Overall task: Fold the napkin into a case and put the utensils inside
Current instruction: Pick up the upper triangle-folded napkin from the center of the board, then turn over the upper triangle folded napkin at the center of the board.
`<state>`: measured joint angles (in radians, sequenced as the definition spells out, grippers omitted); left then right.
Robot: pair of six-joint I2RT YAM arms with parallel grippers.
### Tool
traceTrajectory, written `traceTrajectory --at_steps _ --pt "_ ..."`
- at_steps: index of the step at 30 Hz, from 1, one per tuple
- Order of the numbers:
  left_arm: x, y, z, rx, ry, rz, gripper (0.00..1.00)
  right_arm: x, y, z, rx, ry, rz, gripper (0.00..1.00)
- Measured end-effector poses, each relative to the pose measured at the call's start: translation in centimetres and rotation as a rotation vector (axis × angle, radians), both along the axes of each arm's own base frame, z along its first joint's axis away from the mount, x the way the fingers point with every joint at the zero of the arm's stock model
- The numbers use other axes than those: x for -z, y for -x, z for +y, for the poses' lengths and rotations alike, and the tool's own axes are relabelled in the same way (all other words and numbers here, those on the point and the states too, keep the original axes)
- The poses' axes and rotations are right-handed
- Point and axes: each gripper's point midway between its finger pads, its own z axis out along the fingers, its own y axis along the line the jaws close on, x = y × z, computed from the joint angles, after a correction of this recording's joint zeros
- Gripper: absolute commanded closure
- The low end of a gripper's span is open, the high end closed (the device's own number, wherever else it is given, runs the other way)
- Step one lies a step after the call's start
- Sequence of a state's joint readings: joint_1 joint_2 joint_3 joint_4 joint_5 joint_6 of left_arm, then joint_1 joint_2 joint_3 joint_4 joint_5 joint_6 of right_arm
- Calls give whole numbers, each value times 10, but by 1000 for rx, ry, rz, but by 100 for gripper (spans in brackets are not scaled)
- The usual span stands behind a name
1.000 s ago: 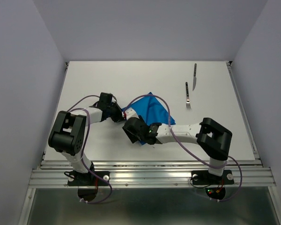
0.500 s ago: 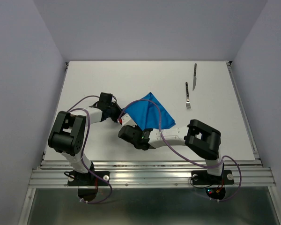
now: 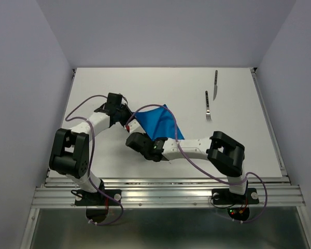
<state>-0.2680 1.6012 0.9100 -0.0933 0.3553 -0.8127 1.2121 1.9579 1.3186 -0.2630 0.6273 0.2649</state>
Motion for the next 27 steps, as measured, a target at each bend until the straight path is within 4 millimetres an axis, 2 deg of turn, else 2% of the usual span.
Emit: traceTrajectory --at_steps 2,6,8,13,16,19,21,23,24,26,27 --pt "-17 -6 3 7 -16 -23 100 -11 -1 12 -15 -42 3 99" --pt "-53 -21 20 3 -56 -69 100 -49 -8 44 -37 -163 1 99" --pt "-70 -27 32 -9 -76 -86 100 -68 -12 58 -44 -227 2 99" --pt "-97 -30 67 -52 -144 -96 100 -105 -15 87 -82 -346 22 99" --pt "-113 -30 96 -105 -189 -113 100 -124 -14 119 -124 -411 29 99" --pt "-131 -26 129 -167 -240 -122 100 -133 -9 150 -172 -457 36 99" --pt "-146 -18 158 -229 -298 -120 100 -136 -3 168 -206 -482 45 99" --pt "-160 -10 179 -278 -354 -122 100 -147 3 183 -244 -521 50 99" --pt "-164 -7 185 -289 -376 -119 100 -151 6 186 -258 -534 53 99" --pt "-186 2 200 -326 -439 -142 100 -166 14 197 -304 -588 62 99" --pt "-196 5 205 -339 -466 -161 100 -180 19 206 -341 -638 66 99"
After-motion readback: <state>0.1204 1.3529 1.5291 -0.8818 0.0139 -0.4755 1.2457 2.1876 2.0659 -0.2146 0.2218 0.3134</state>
